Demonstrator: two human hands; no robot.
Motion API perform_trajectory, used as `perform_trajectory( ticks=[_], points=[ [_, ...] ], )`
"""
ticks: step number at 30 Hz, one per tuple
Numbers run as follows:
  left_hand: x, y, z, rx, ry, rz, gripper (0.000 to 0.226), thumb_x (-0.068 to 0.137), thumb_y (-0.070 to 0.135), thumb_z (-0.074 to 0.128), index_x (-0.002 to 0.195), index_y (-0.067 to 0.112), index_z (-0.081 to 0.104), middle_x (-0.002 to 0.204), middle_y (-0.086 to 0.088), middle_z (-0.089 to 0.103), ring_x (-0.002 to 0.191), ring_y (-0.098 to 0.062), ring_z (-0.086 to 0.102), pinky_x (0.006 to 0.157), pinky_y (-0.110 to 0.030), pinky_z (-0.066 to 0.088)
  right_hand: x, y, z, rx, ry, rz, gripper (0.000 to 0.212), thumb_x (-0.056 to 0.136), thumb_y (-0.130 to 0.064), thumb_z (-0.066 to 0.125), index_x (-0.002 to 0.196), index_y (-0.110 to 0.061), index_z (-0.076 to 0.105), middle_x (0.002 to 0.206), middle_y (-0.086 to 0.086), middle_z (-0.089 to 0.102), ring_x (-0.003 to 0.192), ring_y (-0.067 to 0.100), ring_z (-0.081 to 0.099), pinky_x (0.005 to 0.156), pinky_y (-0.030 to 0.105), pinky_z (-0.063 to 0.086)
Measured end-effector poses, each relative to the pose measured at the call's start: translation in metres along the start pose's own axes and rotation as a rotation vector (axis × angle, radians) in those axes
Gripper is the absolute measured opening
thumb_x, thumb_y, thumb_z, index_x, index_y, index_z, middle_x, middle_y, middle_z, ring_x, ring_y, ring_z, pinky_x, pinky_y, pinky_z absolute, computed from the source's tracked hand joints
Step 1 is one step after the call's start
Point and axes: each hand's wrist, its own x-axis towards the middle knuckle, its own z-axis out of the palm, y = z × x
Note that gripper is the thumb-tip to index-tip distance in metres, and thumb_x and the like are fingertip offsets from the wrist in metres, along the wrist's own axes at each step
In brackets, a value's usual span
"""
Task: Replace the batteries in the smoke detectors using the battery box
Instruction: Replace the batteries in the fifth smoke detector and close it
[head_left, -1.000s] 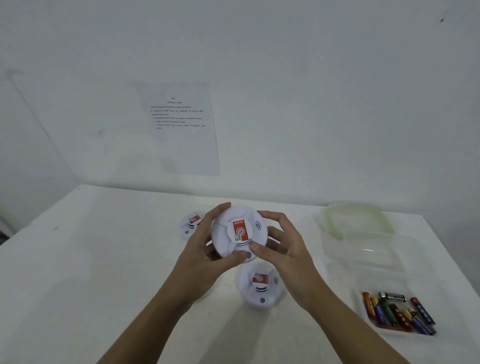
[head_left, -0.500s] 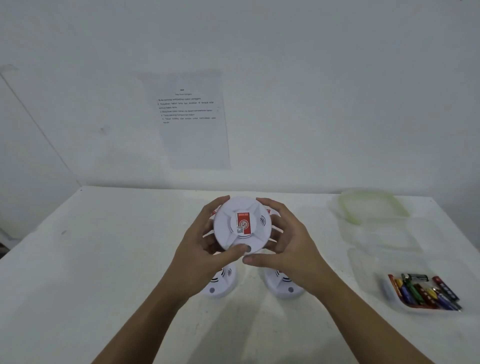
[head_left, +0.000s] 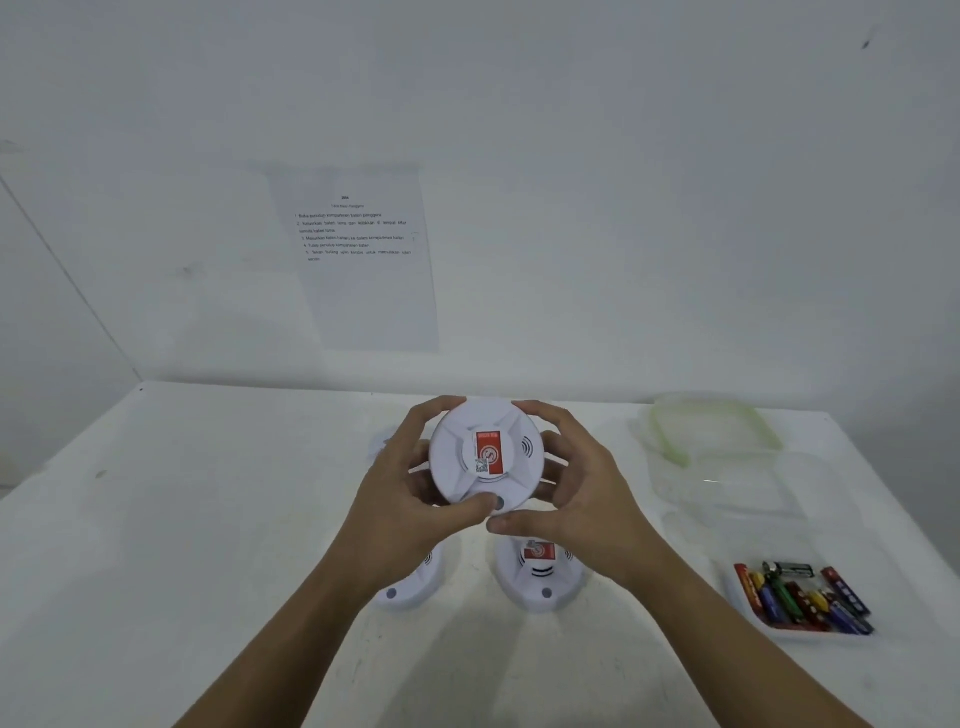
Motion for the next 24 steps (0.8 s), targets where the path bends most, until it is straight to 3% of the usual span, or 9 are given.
perform_trajectory(
  ticks=[8,12,17,24],
  points=[
    [-0.006,-0.007,0.019,-0.018,-0.005,-0.022,0.077,0.074,0.004,0.085,0.137,0.029,0.048,0.125,0.009,0.067,0.116,-0.018,0.065,0.088,-0.035,0.061,-0.012,0.006,-0.013,-0.016,-0.009,0.008,0.09,0.06,0.001,0.094,0.133,-0.032,0.053,0.121,0.0,0.068,0.112,0.028,0.067,0.088,0.05,0.06],
    [-0.007,-0.002,0.024,-0.052,-0.027,-0.026,0.074,0.074,-0.001,0.083,0.133,0.03,0.051,0.121,0.013,0.069,0.113,-0.015,0.067,0.081,-0.026,0.06,-0.015,0.004,-0.022,-0.001,-0.026,0.023,0.089,0.06,0.002,0.094,0.131,-0.035,0.056,0.118,0.003,0.069,0.106,0.03,0.069,0.086,0.052,0.06],
    [-0.008,0.001,0.026,-0.06,-0.055,-0.051,0.076,0.072,-0.001,0.085,0.131,0.031,0.052,0.117,0.011,0.07,0.108,-0.017,0.07,0.083,-0.035,0.062,-0.018,0.002,-0.033,-0.004,-0.068,0.031,0.087,0.059,0.004,0.093,0.128,-0.036,0.058,0.114,0.004,0.071,0.104,0.03,0.07,0.081,0.051,0.062],
    [-0.008,0.003,0.029,-0.047,-0.062,-0.041,0.075,0.072,0.0,0.086,0.132,0.032,0.053,0.117,0.012,0.071,0.107,-0.016,0.07,0.08,-0.031,0.061,-0.018,0.002,-0.037,0.003,-0.066,0.037,0.089,0.058,0.004,0.094,0.129,-0.034,0.056,0.112,0.01,0.071,0.102,0.03,0.071,0.081,0.052,0.062]
  ],
)
